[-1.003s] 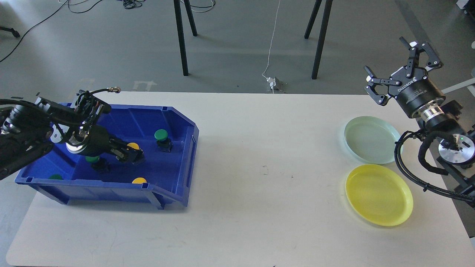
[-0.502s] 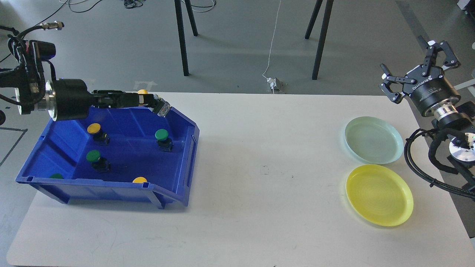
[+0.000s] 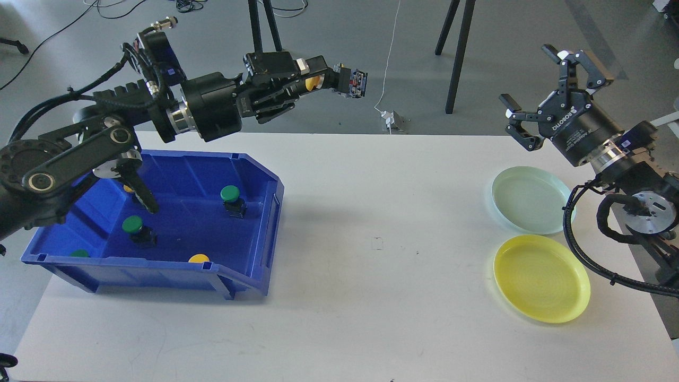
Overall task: Pass button and place on color plate
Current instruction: 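Lift the yellow button out of the bin with the left gripper, then bring the right gripper to the left gripper and grasp the button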
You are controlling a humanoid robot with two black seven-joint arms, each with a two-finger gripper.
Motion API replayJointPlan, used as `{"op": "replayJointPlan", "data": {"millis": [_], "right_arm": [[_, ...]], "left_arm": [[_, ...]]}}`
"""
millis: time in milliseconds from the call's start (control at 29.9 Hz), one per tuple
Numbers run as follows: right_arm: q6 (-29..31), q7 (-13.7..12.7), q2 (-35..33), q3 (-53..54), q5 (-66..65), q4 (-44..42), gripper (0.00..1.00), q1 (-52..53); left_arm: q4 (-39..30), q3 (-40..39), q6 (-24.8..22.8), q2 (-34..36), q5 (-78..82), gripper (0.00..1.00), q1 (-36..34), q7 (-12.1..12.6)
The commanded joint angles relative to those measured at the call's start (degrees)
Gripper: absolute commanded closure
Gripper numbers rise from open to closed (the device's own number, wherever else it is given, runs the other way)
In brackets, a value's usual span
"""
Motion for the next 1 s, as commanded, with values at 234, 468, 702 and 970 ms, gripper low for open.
{"op": "replayJointPlan", "data": {"millis": [234,468,702,970], "right_arm": [[-0.76,7.01,12.64,-4.66,-10.56,1.37,0.01,1.66],[-0.85,7.37,21.26,-7.91,-11.80,-3.73,0.01,5.71],[-0.85,7.37,25.83,-8.18,-11.80,-6.90,0.01,7.12],[-1.82,7.63,27.42,-8.00,-11.10,-7.69,0.02,8.70]], "left_arm": [[1.71,-0.10,-0.01,-1.52,-2.35,0.91,0.40,-0.01],[1.79,0.25,-0.01,-1.70,-2.35,0.91,0.05,-0.01],[1.79,0.34,-0.01,-1.70,-2.35,0.91,0.05,-0.01],[1.79,0.34,-0.01,-1.70,-2.35,0.90,0.05,-0.01]]}}
